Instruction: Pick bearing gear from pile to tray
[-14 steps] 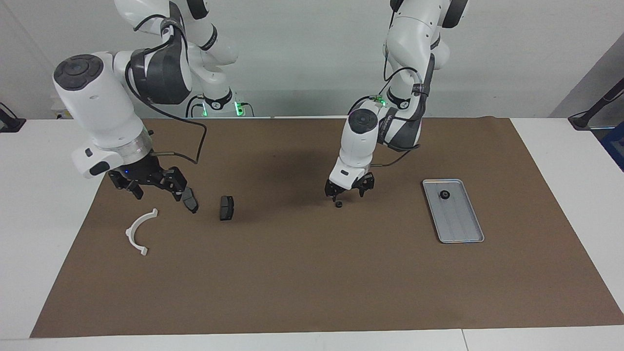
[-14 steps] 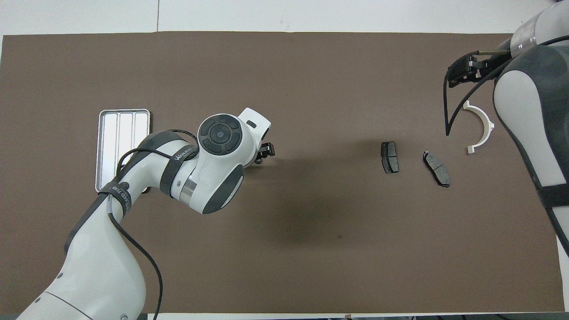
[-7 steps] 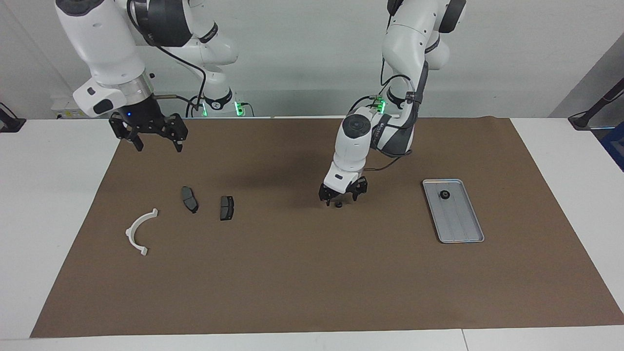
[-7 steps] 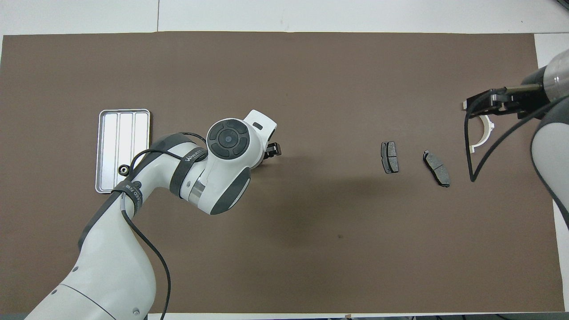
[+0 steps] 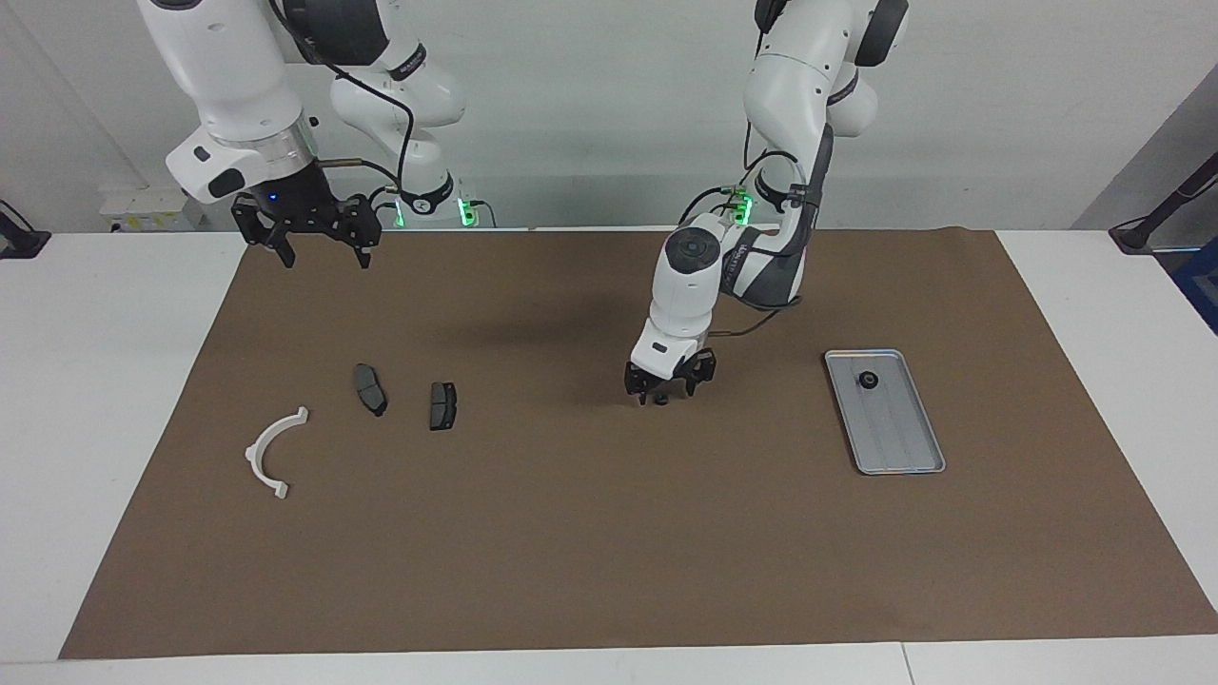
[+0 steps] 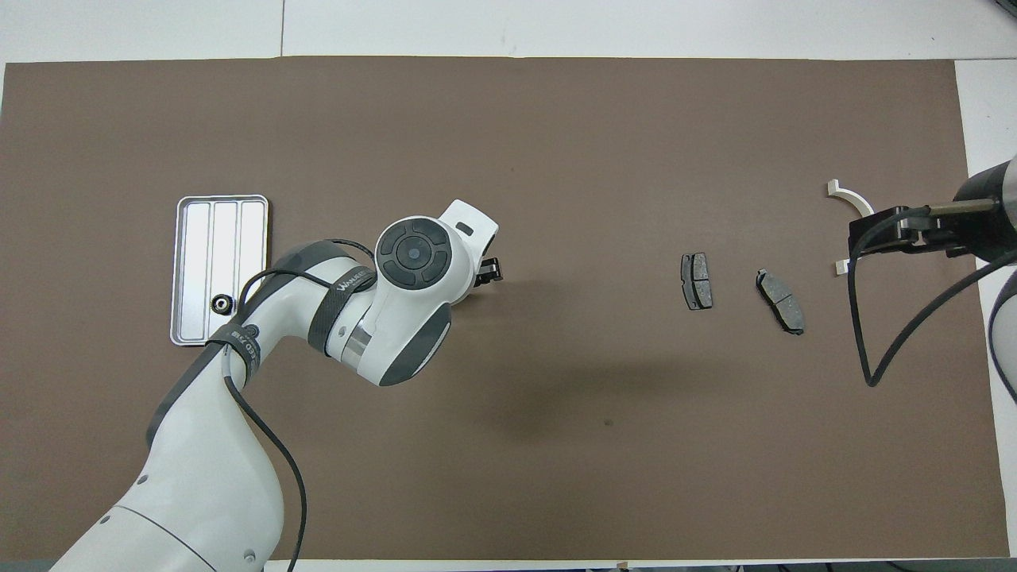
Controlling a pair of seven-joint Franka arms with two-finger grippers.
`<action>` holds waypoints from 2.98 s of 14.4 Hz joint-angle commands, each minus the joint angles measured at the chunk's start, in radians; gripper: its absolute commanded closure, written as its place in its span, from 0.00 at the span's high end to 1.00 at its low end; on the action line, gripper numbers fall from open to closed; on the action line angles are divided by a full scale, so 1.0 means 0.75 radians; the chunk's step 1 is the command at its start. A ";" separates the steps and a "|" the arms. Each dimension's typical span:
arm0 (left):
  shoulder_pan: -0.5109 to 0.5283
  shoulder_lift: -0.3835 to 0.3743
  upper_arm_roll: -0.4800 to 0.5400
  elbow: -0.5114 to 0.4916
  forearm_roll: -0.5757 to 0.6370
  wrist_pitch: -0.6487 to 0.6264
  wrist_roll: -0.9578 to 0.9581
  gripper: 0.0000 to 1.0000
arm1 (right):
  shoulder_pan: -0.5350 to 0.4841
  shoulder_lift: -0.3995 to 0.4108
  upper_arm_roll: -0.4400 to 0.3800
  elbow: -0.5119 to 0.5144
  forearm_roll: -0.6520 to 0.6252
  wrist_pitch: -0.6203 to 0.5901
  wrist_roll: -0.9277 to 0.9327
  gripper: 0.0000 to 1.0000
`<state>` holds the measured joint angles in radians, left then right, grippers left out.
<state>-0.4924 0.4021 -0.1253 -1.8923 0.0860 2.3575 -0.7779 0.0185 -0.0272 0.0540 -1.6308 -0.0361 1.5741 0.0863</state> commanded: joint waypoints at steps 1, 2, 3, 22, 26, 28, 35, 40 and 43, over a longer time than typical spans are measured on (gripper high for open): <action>-0.022 -0.004 0.024 -0.029 0.026 0.033 -0.030 0.79 | 0.004 -0.011 -0.002 -0.018 0.011 -0.006 -0.023 1.00; -0.025 -0.004 0.024 -0.029 0.026 0.033 -0.036 0.66 | 0.004 -0.011 -0.002 -0.018 0.011 -0.008 -0.023 1.00; -0.025 -0.004 0.024 -0.029 0.026 0.033 -0.063 0.52 | 0.004 -0.009 -0.004 -0.018 0.009 -0.004 -0.023 1.00; 0.824 -0.107 0.030 0.155 -0.059 -0.248 1.135 0.00 | 0.004 0.010 -0.047 -0.016 0.073 0.069 -0.076 1.00; 0.800 -0.080 0.030 0.001 -0.059 -0.006 1.093 0.00 | 0.000 0.010 -0.045 -0.016 0.073 0.067 -0.072 1.00; 0.794 -0.068 0.030 -0.001 -0.059 0.014 1.086 0.00 | 0.002 0.008 -0.045 -0.018 0.071 0.067 -0.070 1.00; 0.781 -0.074 0.030 -0.179 -0.059 0.225 1.054 0.00 | 0.002 0.008 -0.043 -0.018 0.073 0.069 -0.072 1.00; 0.773 -0.076 0.030 -0.179 -0.059 0.211 1.039 0.00 | -0.008 -0.045 -0.041 -0.010 0.073 0.069 -0.070 1.00; 0.775 -0.076 0.032 -0.142 -0.053 0.152 1.047 1.00 | -0.016 -0.131 -0.051 -0.010 0.073 0.067 -0.070 1.00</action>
<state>0.1086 0.3583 -0.1134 -1.9873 0.0501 2.4954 0.0176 0.0185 -0.0686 0.0220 -1.6220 -0.0098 1.6191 0.0634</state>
